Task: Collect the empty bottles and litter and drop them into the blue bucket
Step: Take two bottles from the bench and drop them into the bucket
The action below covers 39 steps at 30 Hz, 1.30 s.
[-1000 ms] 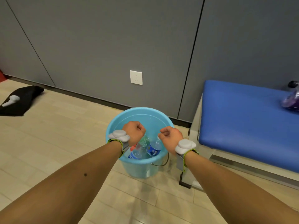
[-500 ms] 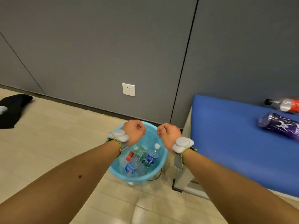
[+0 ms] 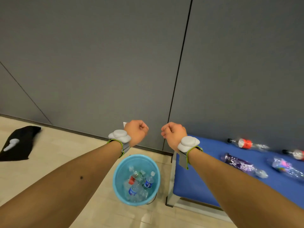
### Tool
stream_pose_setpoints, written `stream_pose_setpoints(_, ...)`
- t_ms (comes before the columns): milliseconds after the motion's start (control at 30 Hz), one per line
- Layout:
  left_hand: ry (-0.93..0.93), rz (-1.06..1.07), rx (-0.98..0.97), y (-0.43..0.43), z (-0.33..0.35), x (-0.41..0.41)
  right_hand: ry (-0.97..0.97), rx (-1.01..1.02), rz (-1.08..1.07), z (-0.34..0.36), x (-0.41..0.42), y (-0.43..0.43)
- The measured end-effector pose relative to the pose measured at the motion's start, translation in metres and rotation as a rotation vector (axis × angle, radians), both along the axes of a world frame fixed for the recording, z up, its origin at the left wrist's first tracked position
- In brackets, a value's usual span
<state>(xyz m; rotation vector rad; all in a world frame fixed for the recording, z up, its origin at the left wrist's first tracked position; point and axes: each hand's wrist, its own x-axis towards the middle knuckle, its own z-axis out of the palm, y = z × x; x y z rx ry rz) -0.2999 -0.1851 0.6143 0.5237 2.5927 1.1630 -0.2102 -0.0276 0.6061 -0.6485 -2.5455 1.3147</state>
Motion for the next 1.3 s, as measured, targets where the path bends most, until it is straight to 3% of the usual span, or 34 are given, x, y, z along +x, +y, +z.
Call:
stream_pose_setpoints(367, 0.080, -0.081, 0.006, 0.004, 0.202, 0.003, 0.033, -0.009, -0.063, 0.193, 0.014, 0.016)
stream_pose_setpoints(600, 0.074, -0.167, 0.021, 0.015, 0.279, -0.001, 0.047, 0.002, -0.128, 0.273, 0.021, 0.018)
stream_pose_setpoints(1000, 0.148, -0.290, 0.072, 0.073, 0.326, -0.006, 0.116, 0.038, -0.234, 0.319, 0.033, 0.049)
stream_pose_setpoints(1300, 0.131, -0.445, 0.092, 0.146, 0.330, 0.038, 0.112, 0.082, -0.365, 0.327, 0.090, 0.102)
